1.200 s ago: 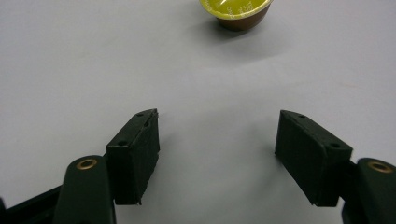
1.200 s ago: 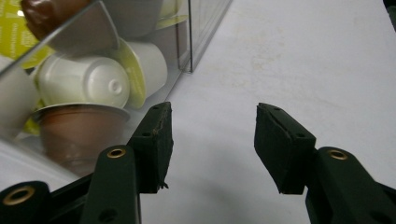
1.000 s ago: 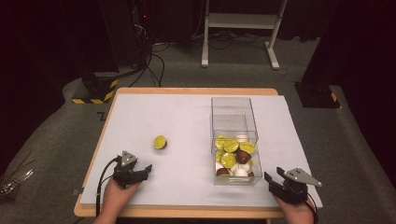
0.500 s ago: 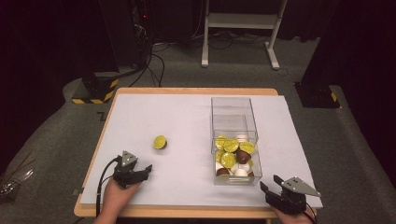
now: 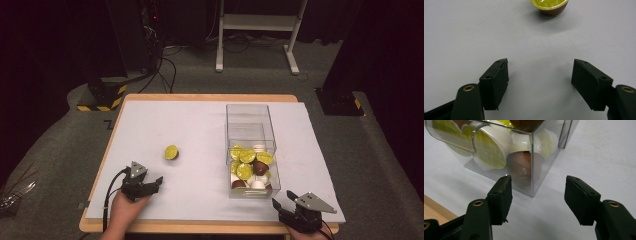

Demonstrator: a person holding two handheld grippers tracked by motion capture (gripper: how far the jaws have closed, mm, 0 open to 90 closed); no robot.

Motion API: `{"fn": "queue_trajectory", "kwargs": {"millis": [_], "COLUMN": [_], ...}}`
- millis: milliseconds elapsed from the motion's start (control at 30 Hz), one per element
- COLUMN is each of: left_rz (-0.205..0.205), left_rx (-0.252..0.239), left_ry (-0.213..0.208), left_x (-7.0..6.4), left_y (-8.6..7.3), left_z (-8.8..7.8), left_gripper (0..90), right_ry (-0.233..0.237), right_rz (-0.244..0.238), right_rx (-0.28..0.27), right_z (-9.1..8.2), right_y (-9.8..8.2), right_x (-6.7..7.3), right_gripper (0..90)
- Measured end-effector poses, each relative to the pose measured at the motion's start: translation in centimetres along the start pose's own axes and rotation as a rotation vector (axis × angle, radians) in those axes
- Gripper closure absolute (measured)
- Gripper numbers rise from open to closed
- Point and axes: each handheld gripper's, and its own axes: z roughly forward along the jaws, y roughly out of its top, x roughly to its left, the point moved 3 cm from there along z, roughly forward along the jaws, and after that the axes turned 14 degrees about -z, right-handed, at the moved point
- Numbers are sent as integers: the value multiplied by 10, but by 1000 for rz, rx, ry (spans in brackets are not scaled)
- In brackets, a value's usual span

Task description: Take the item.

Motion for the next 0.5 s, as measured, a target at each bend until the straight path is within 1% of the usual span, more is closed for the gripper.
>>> {"fn": "queue_trajectory", "kwargs": {"millis": [100, 200, 233, 367, 500], "left_rz": [-2, -9, -11, -12, -17], "left_rx": [-1, -5, -5, -5, -4], "left_ry": [-1, -3, -4, -7, -9], "left_x": [0, 0, 0, 0, 0], "left_y": [0, 0, 0, 0, 1], "left_z": [0, 0, 0, 0, 0], "left_gripper": [299, 299, 299, 298, 299], "right_ry": [7, 7, 4, 8, 14], "right_rz": [-9, -1, 2, -2, -8], "right_rx": [-2, -6, -5, -5, 9], "right_z": [4, 8, 10, 14, 21], "right_y": [3, 7, 8, 11, 14], "right_x": [3, 4, 4, 6, 10], "right_gripper": [362, 330, 307, 294, 257]}}
